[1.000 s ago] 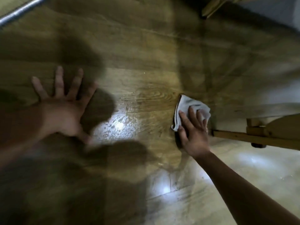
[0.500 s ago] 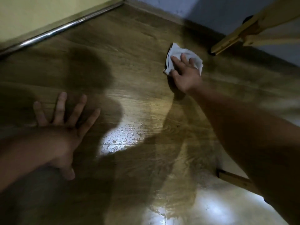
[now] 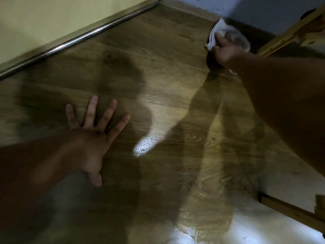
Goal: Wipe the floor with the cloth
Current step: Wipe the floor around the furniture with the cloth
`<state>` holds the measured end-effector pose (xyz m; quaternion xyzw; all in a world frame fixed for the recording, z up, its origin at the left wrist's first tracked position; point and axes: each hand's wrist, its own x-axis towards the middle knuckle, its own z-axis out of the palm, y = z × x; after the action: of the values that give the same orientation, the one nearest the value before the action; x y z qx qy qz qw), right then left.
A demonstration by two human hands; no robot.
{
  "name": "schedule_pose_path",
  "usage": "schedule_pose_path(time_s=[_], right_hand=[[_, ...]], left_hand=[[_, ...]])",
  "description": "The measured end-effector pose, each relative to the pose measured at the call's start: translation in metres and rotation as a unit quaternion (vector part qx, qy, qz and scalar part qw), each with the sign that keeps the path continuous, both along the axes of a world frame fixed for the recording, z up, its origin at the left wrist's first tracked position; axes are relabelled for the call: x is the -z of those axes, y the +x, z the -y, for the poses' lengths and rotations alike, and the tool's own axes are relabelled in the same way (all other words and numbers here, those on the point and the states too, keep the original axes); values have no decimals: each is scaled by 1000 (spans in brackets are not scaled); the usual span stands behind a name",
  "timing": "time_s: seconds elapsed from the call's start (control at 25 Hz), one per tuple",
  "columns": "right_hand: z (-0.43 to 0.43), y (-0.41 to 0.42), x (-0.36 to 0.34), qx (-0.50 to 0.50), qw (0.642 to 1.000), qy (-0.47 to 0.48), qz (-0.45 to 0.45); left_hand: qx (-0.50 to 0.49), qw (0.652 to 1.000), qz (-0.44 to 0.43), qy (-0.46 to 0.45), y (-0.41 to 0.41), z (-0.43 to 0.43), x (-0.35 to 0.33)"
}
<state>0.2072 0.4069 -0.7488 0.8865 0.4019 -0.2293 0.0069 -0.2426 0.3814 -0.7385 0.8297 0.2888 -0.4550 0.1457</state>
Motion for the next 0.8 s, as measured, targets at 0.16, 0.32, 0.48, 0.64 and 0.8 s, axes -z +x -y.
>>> schedule_pose_path(time_s=[0.16,0.32,0.48,0.64,0.8], right_hand=[[37,-8,-1,-6,1000,15,13],[67,-28,-4,-43,999,24,20],[94,-55,-3,-24,998,62,0],[139,-93,0,-18,994,108,1],[198,-132,8,-26,989,144,12]], left_hand=[[3,1000,-18,-1,6,0,-5],[2,1000,-20,-2,7,-1,-11],[2,1000,-27,-4,10,0,-12],[6,1000,-18,6,8,1,-8],[15,1000,14,21,1,1,0]])
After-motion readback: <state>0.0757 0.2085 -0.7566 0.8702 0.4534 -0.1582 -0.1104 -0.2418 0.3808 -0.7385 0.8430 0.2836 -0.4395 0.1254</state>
